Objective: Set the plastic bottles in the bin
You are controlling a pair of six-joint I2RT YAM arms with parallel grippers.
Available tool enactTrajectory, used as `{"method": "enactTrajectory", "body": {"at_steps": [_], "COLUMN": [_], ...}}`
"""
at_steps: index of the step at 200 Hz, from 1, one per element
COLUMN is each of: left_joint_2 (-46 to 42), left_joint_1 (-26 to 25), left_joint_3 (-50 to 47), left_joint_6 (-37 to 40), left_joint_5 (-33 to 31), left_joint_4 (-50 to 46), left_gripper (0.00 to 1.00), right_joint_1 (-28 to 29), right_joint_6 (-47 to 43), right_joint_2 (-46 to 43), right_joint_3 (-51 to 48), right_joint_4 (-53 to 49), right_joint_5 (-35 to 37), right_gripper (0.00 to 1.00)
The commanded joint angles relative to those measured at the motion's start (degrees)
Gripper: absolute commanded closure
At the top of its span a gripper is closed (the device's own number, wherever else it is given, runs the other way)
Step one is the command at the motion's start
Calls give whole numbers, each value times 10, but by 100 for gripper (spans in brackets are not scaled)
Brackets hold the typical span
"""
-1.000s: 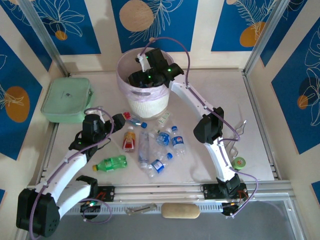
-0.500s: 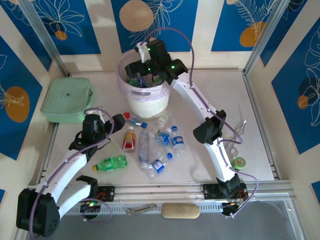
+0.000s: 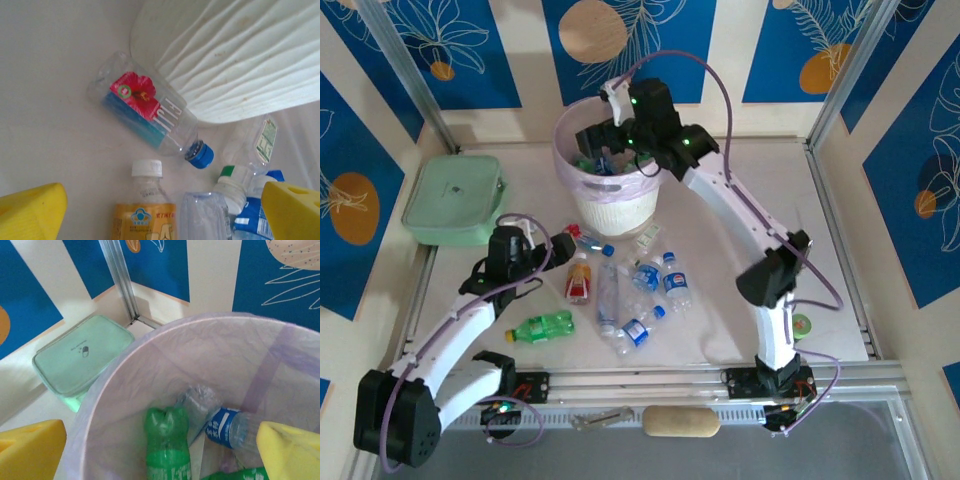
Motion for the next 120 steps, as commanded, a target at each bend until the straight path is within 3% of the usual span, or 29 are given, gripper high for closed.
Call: {"method": "enactTrajectory", "body": {"at_steps": [1, 24, 50, 120], "left_joint_2": [1, -13, -28, -59], "left_joint_1": [5, 5, 5, -67], "left_joint_3": [31, 47, 80, 148], "left_joint_6": [33, 40, 10, -178], "left_joint_5": [31, 13, -29, -135], "left_joint_4": [-67, -133, -236, -436], "left_gripper": [1, 1, 0, 1], "right_joint_1": [7, 5, 1, -62], "right_joint_6": [15, 42, 54, 122], "right_joint_2": [-84, -170, -234, -310], "right_joint_3": [-124, -272, -376, -550], "right_joint_4": [102, 176, 203, 214], "right_joint_5": [17, 30, 50, 41], "right_gripper": [1, 1, 1, 1]}}
